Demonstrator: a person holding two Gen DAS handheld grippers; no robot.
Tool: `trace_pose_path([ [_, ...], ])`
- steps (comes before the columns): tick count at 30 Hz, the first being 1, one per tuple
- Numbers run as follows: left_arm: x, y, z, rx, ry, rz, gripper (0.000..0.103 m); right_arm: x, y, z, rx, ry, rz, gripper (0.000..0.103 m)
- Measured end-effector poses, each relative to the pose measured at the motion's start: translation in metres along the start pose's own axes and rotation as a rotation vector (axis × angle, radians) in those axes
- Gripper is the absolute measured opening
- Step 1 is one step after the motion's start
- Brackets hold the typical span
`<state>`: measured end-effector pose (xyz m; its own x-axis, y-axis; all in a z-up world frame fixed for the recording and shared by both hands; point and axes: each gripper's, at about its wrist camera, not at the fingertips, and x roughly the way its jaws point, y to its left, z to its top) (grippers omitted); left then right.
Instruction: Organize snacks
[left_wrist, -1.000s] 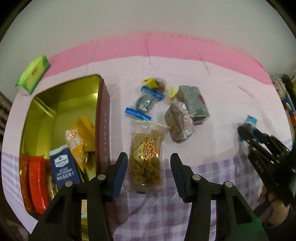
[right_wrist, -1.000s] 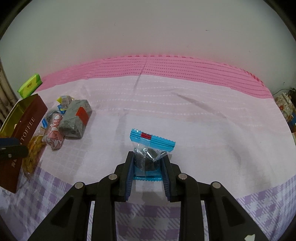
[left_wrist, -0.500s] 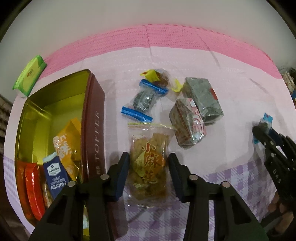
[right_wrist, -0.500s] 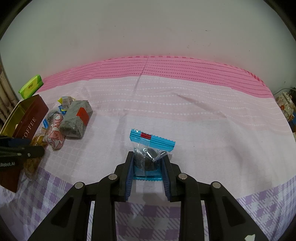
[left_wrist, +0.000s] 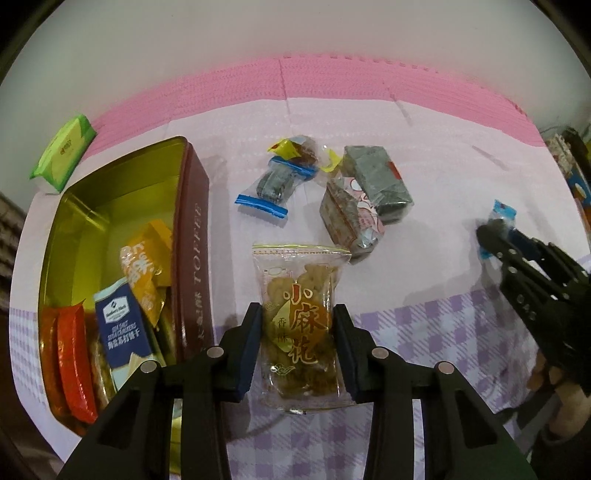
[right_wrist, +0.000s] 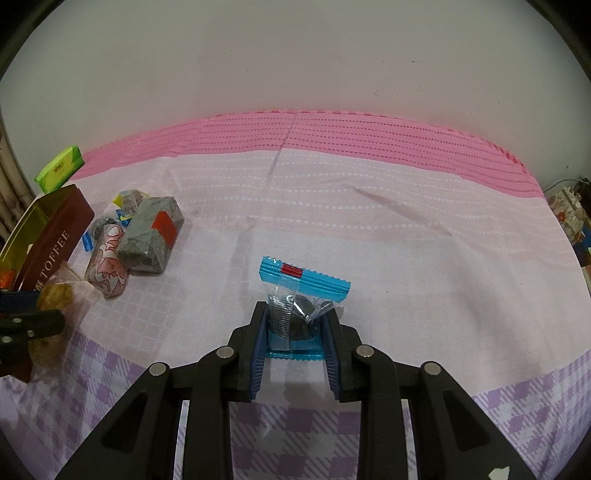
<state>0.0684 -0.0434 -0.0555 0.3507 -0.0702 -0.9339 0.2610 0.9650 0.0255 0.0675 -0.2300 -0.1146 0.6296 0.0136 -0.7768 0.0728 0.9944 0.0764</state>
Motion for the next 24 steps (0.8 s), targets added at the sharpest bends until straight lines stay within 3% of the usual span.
trace_pose_path([
  [12,-0.034,0.019,-0.003,-0.038,-0.054,-0.026,0.039,0.001,0.001,0.0,-0.009,0.002,-0.015,0.026],
  [24,-0.063,0.075,-0.003,-0.128,-0.101,0.036,0.039,0.0,0.001,0.001,-0.012,0.003,-0.021,0.026],
])
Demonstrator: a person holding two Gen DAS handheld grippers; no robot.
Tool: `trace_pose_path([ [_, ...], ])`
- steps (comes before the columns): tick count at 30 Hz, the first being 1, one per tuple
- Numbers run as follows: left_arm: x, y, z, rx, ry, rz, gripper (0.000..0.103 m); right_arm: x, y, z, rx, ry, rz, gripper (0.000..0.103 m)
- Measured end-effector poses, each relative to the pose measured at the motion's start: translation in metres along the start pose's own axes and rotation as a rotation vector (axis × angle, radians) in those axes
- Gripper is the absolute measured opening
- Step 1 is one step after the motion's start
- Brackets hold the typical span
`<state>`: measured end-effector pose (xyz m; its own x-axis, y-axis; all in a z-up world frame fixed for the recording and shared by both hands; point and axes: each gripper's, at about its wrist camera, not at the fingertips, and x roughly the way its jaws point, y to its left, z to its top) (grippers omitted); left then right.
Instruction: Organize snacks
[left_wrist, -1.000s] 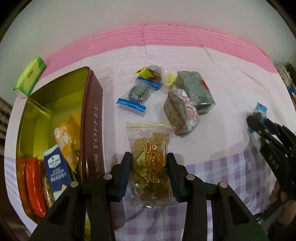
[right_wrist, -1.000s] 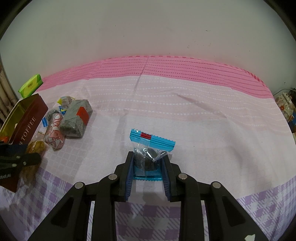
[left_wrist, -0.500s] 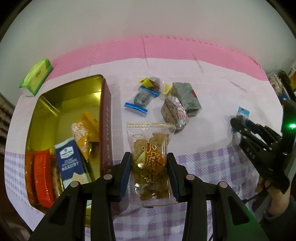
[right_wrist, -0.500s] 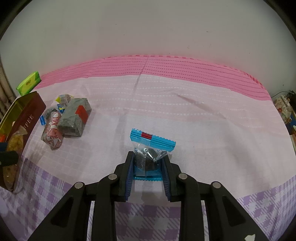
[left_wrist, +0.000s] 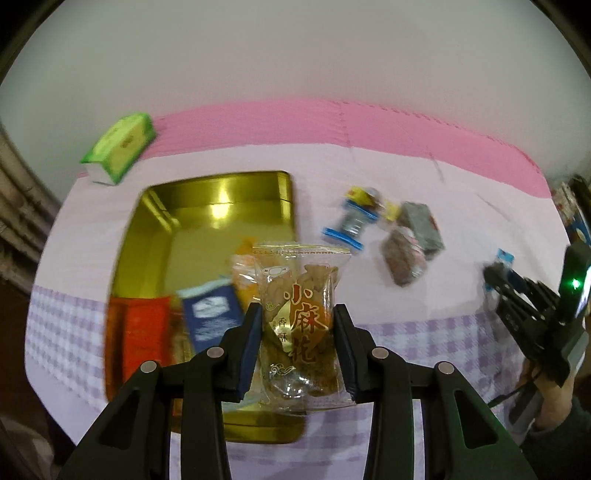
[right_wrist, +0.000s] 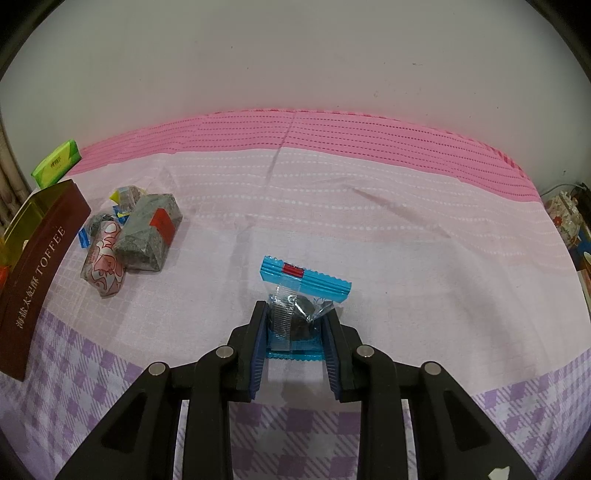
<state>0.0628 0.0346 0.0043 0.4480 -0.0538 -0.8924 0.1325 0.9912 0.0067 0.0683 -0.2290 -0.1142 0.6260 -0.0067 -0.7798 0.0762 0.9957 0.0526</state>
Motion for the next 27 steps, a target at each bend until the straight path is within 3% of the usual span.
trace_pose_path([
  [6,-0.006,0.039,0.004,-0.056,-0.012,0.052,0.039,0.0,0.0,-0.001,-0.003,0.002,-0.002,0.026],
  [14,0.008,0.081,-0.007,-0.1,0.03,0.143,0.039,0.001,0.001,0.0,-0.008,0.005,-0.003,0.026],
  [27,0.033,0.101,-0.022,-0.074,0.084,0.21,0.039,0.001,0.0,0.001,-0.013,0.015,-0.007,0.026],
])
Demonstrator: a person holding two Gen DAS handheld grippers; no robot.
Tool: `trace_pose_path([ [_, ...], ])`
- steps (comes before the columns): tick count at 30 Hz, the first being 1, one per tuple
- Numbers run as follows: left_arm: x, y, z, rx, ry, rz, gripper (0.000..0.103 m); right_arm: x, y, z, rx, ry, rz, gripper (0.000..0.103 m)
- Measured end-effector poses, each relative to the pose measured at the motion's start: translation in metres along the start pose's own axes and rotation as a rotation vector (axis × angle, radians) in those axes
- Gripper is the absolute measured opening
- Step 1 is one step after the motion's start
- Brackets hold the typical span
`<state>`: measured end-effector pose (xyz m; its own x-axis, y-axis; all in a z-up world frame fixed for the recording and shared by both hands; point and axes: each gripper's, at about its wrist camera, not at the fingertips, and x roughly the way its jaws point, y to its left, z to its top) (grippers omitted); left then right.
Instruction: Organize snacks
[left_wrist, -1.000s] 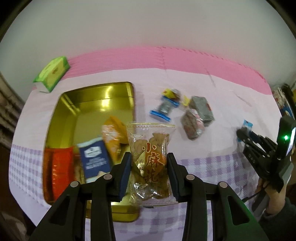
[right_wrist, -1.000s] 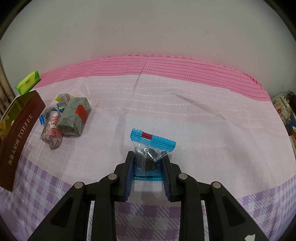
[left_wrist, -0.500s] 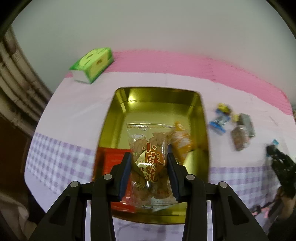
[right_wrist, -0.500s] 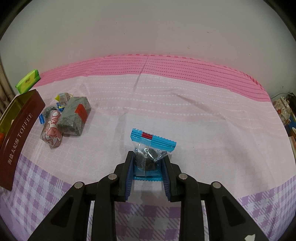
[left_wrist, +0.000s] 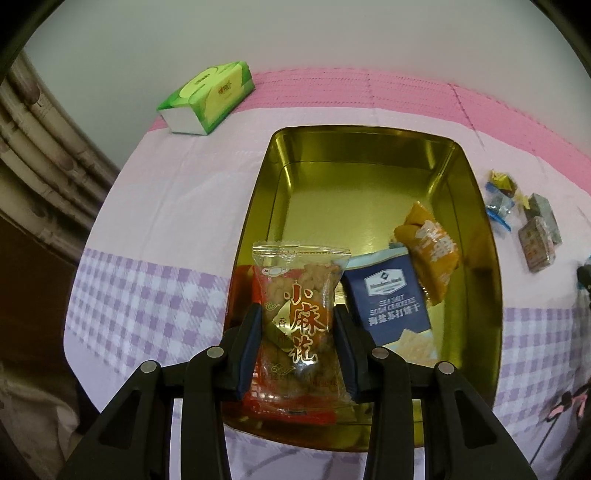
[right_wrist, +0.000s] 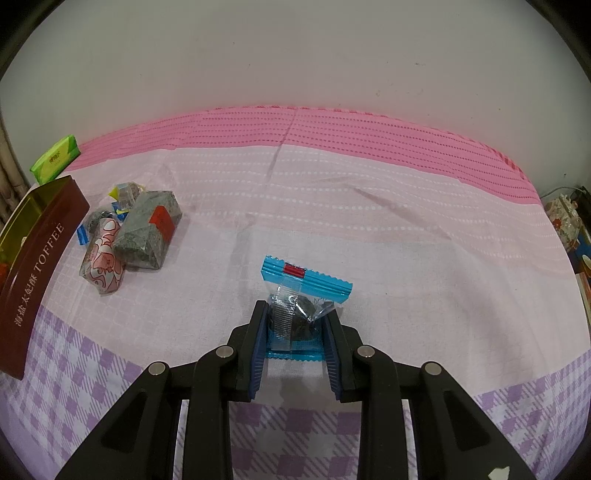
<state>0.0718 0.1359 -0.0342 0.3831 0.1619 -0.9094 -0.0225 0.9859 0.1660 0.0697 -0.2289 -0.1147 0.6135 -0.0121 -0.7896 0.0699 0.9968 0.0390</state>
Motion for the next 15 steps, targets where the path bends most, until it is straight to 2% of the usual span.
trace_pose_path([
  [15,0.0031,-0.0028,-0.0068,0.019,-0.021,0.016,0.041,0.0022,0.0032,0.0051,-0.009,0.027,-0.013,0.026],
])
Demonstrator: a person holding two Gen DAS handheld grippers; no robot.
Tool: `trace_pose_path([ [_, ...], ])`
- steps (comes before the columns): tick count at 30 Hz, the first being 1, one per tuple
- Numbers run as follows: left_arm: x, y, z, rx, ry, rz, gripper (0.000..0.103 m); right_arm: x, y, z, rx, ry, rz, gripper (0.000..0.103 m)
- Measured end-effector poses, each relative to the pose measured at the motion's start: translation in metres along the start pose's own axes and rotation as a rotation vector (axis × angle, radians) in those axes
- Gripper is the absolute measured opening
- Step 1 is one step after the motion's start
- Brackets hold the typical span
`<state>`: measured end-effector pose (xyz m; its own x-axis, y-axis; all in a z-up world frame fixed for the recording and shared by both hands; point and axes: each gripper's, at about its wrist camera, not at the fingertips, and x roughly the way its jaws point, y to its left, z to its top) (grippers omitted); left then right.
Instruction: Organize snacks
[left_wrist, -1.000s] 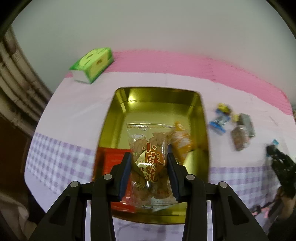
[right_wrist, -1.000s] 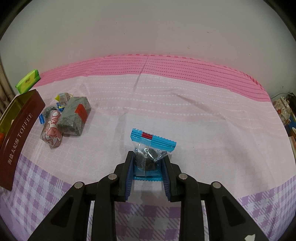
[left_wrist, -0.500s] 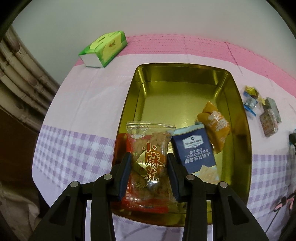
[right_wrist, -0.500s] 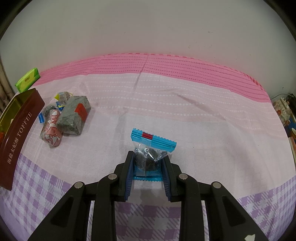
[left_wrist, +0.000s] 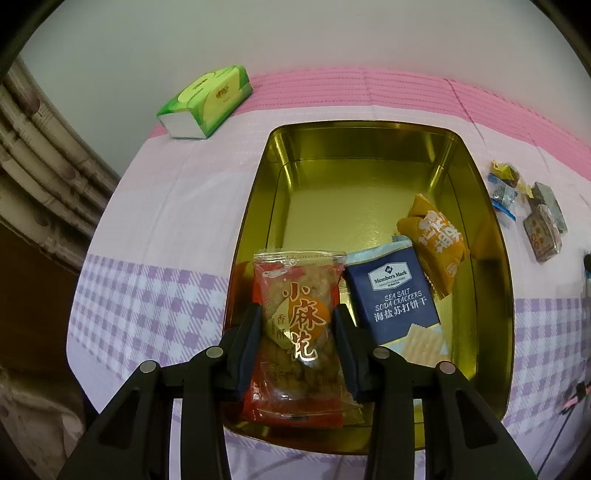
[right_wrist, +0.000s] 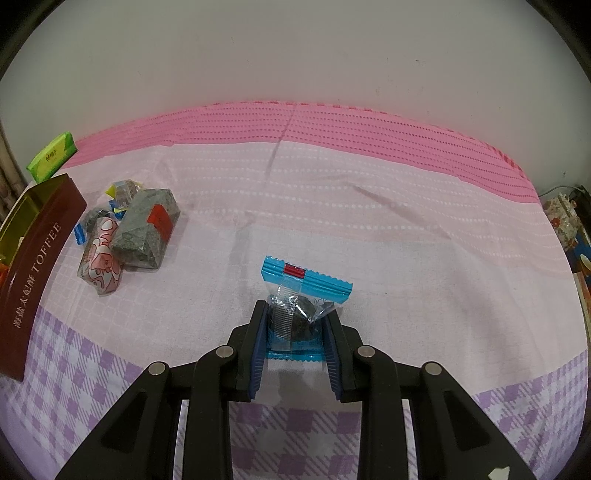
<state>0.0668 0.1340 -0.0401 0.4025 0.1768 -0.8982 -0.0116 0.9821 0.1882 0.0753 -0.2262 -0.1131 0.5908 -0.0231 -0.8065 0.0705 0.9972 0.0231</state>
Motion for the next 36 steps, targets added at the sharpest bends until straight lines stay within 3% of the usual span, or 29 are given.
trace_pose_path([
  [9,-0.002,0.01,0.001,-0.054,0.018,-0.055,0.05,0.001,0.001,0.001,-0.009,0.01,-0.012,0.026],
  [17,-0.019,0.012,0.0,-0.067,-0.044,-0.09,0.056,0.001,0.003,0.001,-0.028,0.013,-0.024,0.026],
  [25,-0.031,0.02,-0.006,-0.103,-0.114,-0.067,0.06,-0.004,0.012,0.006,-0.039,0.023,-0.033,0.026],
  [30,-0.037,0.026,-0.011,-0.118,-0.152,-0.051,0.061,-0.018,0.027,0.013,-0.058,0.007,0.004,0.026],
  [36,-0.043,0.036,-0.016,-0.141,-0.18,-0.043,0.061,-0.045,0.073,0.028,-0.127,-0.028,0.101,0.026],
])
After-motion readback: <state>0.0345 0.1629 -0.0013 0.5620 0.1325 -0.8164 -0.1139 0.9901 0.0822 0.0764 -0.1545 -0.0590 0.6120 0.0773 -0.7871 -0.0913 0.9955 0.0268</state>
